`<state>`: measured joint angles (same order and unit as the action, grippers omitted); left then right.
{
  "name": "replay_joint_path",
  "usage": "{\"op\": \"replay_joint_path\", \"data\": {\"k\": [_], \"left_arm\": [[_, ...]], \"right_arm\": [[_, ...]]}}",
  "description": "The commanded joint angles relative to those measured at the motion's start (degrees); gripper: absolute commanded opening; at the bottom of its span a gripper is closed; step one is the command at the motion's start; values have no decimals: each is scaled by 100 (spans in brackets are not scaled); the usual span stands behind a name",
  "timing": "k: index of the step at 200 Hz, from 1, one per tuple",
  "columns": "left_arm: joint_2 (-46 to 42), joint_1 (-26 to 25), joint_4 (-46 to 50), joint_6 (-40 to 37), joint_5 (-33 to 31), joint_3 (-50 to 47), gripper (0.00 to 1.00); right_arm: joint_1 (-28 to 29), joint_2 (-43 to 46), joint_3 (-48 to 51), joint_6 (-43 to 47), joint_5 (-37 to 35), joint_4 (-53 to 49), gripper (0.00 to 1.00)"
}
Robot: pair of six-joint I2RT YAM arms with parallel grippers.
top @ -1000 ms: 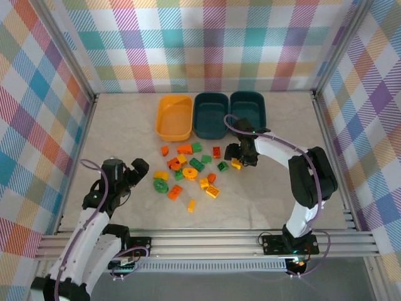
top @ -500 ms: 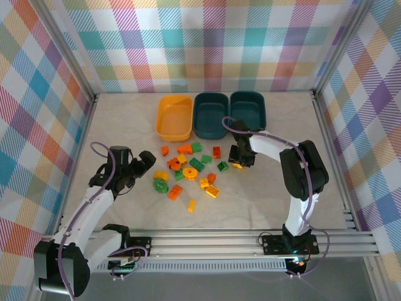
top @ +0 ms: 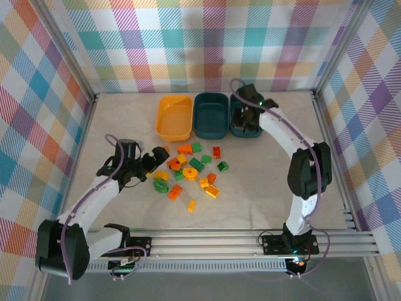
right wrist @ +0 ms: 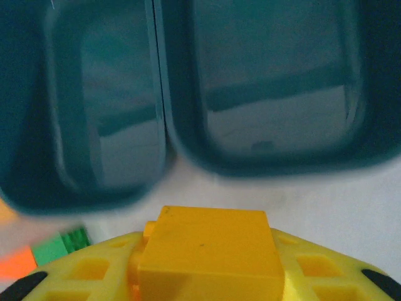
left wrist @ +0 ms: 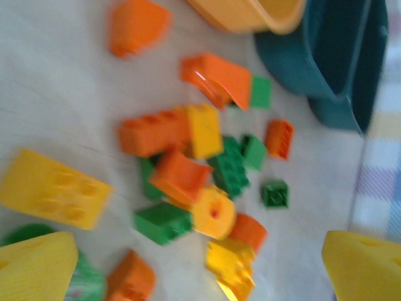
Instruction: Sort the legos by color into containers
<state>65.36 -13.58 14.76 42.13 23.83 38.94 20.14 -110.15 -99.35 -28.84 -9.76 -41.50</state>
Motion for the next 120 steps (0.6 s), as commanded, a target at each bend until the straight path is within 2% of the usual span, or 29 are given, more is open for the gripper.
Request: {"op": "replay_joint_path", "data": {"k": [1, 15, 32, 43, 55, 68, 92, 120], "left_arm": [[342, -552, 163, -455, 769, 550, 100], [420, -853, 775, -709, 366, 827, 100], [302, -918, 855, -710, 264, 834, 100], [214, -926, 857, -697, 197, 826, 100], [163, -927, 905, -727, 158, 886, 100], [173, -927, 986, -788, 135, 994, 100], [261, -927, 1141, -897, 12, 1207, 100], [276, -921, 1065, -806, -425, 1167, 100]], "right_arm": [[-403, -1132, -992, 451, 118, -453, 34], [-505, -1835, -1874, 540, 211, -788, 35], [-563, -2456, -2876, 650, 243, -1170, 39], [-602, -2797, -3526, 669, 264, -1460, 46], [-625, -3102, -4178, 667, 250, -1785, 63], [-630, -3129, -4507, 701, 187, -1910, 69], [-537, -2333, -3755, 711, 90, -1414, 71], [-11, -798, -1649, 920, -261, -398, 70]]}}
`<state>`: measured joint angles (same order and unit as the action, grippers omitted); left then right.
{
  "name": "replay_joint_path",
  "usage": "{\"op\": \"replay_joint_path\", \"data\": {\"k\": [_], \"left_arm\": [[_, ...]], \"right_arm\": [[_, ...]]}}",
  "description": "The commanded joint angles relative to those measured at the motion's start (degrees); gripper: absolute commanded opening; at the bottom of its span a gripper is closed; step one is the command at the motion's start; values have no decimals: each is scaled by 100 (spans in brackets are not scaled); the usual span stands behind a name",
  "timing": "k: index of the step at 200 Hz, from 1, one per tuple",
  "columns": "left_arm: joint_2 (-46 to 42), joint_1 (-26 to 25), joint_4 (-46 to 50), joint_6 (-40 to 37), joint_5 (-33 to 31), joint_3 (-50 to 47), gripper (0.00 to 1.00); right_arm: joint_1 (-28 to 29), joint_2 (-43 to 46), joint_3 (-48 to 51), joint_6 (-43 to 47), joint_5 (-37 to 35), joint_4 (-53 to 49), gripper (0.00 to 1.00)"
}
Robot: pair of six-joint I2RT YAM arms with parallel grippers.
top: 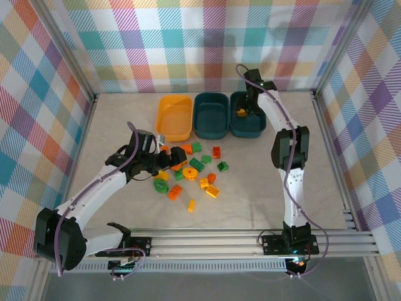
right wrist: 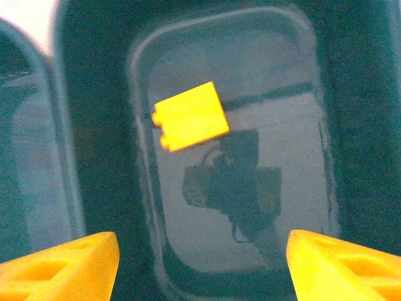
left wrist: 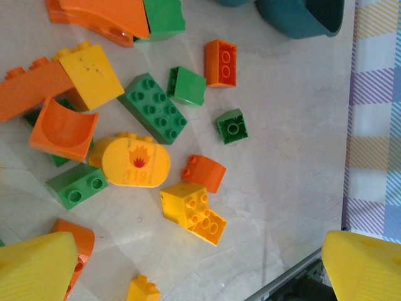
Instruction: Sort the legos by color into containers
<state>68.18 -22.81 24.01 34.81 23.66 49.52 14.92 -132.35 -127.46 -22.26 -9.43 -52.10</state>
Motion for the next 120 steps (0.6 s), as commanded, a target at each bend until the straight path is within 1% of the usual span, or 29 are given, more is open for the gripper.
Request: {"op": "replay_joint_path", "data": {"k": [1, 21, 36, 46, 58, 70, 91, 120], "left_arm": [[-6, 3, 136, -59, -424, 101, 100], [-69, 22, -16, 316, -983, -107, 100], [-142, 90, -206, 669, -1305, -318, 100], [-175, 158, -331, 876, -1441, -426, 100], [-179, 255, -404, 1086, -1546, -502, 100], [-142, 357, -451, 1187, -1553, -537, 100], [-4, 467, -402, 1195, -1319, -461, 100], [105, 472, -332, 1162, -973, -501, 100]], "right_arm": [[538, 1471, 1201, 269, -304, 690, 70], [1113, 2249, 2647, 249, -280, 1081, 69], [1540, 2490, 3419, 170, -102, 1211, 69], [1809, 2518, 3739, 150, -11, 1239, 69], [2064, 2442, 3925, 95, -95, 1219, 70], [2193, 2297, 3983, 13, -52, 1186, 71], [2235, 2092, 4043, -97, -24, 1265, 71], [2233, 1682, 3986, -60, -111, 1255, 69]]}}
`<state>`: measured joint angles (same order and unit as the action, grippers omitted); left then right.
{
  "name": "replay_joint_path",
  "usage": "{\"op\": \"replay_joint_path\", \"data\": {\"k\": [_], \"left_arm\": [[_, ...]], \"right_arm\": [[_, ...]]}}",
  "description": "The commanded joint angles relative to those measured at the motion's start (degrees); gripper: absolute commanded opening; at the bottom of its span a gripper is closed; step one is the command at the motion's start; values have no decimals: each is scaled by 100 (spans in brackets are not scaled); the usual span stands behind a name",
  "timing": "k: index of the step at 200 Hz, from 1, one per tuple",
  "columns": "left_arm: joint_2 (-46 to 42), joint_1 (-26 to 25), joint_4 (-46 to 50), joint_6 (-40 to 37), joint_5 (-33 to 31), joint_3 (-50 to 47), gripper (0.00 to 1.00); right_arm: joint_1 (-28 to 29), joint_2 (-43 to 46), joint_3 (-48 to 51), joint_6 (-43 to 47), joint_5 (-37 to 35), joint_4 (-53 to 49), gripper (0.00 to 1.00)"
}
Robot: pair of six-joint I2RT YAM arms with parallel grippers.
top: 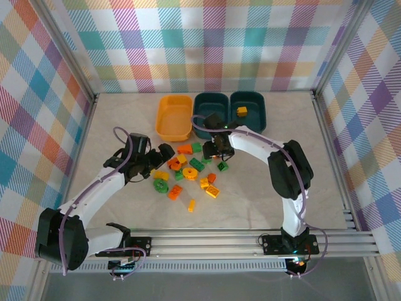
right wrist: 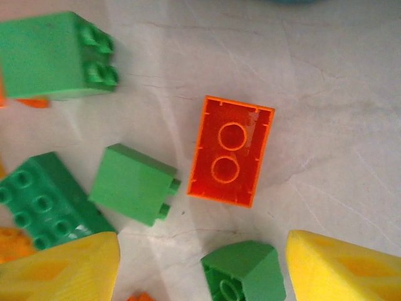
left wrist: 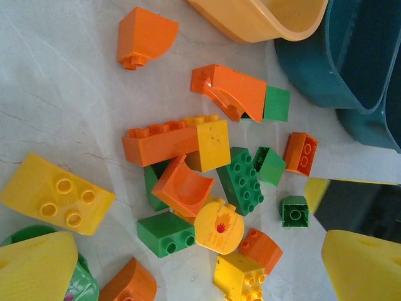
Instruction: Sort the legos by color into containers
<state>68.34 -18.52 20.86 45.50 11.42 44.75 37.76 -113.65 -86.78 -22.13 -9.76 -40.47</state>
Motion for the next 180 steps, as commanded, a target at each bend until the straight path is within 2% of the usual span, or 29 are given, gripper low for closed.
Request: {"op": "replay_joint_path", "data": {"k": [1, 40, 77, 117, 158, 180], "left_arm": [[91, 43, -23, 92, 258, -31, 100], [-66, 42, -10, 231, 415, -305, 100], [-441, 42, 192, 195, 207, -353, 100], [-588, 42, 270, 168, 18, -312, 100], [-495, 42, 317, 161, -47, -248, 100], [-302, 42, 401, 236, -61, -184, 100]], "right_arm": [[-50, -200, -83, -68, -79, 101, 69], [-117, -644, -172, -36, -107, 328, 63], [-169, -703, -216, -67, -93, 587, 44], [-172, -628, -209, -37, -94, 623, 29], [-128, 264, 82, -38, -180, 685, 25], [-182, 473, -217, 47, -281, 685, 25]]}}
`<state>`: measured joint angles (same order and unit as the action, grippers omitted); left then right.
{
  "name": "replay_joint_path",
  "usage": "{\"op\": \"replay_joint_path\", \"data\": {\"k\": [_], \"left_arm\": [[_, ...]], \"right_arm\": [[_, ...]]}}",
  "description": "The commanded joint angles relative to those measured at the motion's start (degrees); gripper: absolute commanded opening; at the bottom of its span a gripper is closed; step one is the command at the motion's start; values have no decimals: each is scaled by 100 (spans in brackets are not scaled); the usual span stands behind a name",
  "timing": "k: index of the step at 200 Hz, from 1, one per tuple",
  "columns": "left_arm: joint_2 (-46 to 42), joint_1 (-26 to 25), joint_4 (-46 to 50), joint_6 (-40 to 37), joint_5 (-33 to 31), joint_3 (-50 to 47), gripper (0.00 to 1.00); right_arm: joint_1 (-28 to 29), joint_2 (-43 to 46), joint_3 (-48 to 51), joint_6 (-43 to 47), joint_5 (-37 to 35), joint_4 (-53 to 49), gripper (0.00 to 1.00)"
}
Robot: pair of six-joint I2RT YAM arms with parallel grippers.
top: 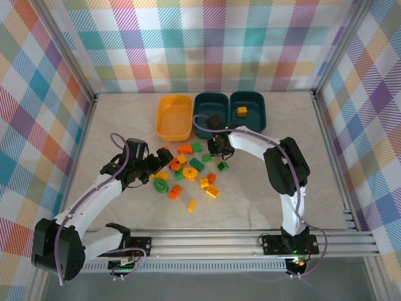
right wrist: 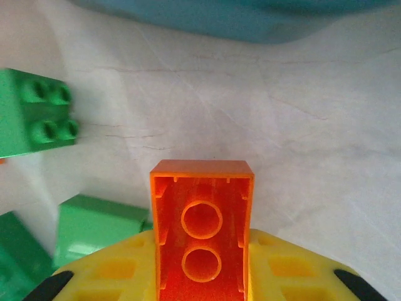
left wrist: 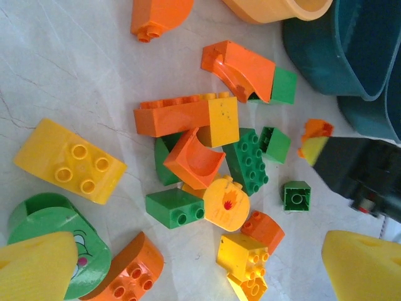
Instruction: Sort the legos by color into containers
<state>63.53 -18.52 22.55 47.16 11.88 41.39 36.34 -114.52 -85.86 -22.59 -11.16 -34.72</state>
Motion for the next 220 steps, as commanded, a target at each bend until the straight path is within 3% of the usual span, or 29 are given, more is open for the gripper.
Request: {"op": "replay_joint_path", "data": {"k": [1, 44, 105, 119, 130, 174, 220], "left_arm": [[187, 42, 251, 81, -112, 156, 100], [544, 42, 985, 655, -251, 352, 100], [-60, -11, 1227, 1322, -485, -136, 97], [-120, -22, 1204, 1391, -460, -234, 97], [-115, -36, 1191, 1401, -418, -281, 96], [114, -149, 1004, 1406, -327, -411, 93], [412, -295, 772, 1596, -391, -434, 88]], "right_arm": [[-48, 548, -335, 99, -137, 108, 26], [-573, -627, -1894, 227, 75, 11, 25], [-1009, -2573, -4817, 238, 423, -1245, 29], [-1041, -2820, -5264, 261, 517, -1465, 33], [-1039, -2934, -5514, 301, 509, -1637, 44], [-1024, -2168, -4912, 361, 626, -1272, 55], [-818, -615, -3266, 257, 805, -337, 60]]}}
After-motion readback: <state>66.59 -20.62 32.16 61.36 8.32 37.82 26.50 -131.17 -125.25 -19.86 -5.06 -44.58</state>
